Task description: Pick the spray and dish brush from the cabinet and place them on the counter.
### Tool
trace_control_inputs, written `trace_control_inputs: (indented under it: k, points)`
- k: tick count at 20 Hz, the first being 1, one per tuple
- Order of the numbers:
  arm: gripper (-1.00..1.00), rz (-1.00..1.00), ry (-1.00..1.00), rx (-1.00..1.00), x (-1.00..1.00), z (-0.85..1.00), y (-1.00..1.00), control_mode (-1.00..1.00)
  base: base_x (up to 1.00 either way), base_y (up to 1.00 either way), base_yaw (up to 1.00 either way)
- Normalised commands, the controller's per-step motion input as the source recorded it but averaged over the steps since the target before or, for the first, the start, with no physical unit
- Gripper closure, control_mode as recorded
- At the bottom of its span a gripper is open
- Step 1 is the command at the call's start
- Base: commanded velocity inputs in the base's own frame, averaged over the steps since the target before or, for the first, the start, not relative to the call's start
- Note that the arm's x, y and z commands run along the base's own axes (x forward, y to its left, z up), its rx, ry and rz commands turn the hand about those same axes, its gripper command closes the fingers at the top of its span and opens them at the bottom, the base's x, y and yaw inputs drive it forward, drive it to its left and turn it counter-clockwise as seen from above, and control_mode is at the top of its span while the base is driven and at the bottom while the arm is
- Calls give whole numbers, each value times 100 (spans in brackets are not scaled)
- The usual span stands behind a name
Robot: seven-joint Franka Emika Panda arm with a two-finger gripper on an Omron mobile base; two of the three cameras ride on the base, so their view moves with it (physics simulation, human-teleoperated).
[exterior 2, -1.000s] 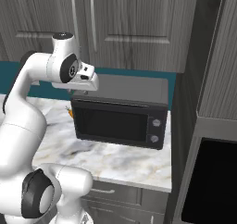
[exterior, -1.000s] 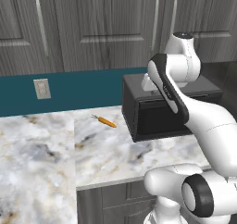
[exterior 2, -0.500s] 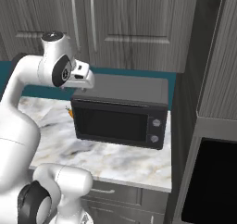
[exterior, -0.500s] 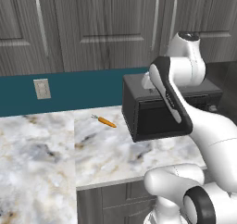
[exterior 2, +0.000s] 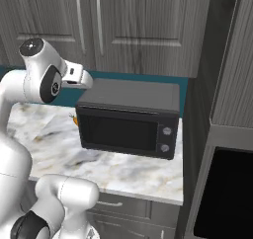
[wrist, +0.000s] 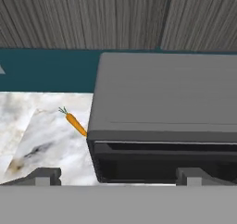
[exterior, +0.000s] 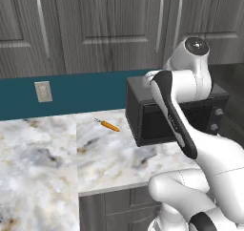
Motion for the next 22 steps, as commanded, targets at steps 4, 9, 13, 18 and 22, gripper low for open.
trace_control_inputs:
  k: [4, 9, 13, 18, 22]
  points:
    - [-100, -9, -8, -6, 1, 36, 15, -100, 0, 0, 0]
    - [-100, -6, -1, -4, 6, 48, 2, -100, 0, 0, 0]
    - [-100, 0, 0, 0, 16, 34, -2, -100, 0, 0, 0]
    - [-100, 0, 0, 0, 16, 43, -7, -100, 0, 0, 0]
    - [-100, 0, -2, 0, 8, 49, -4, -100, 0, 0, 0]
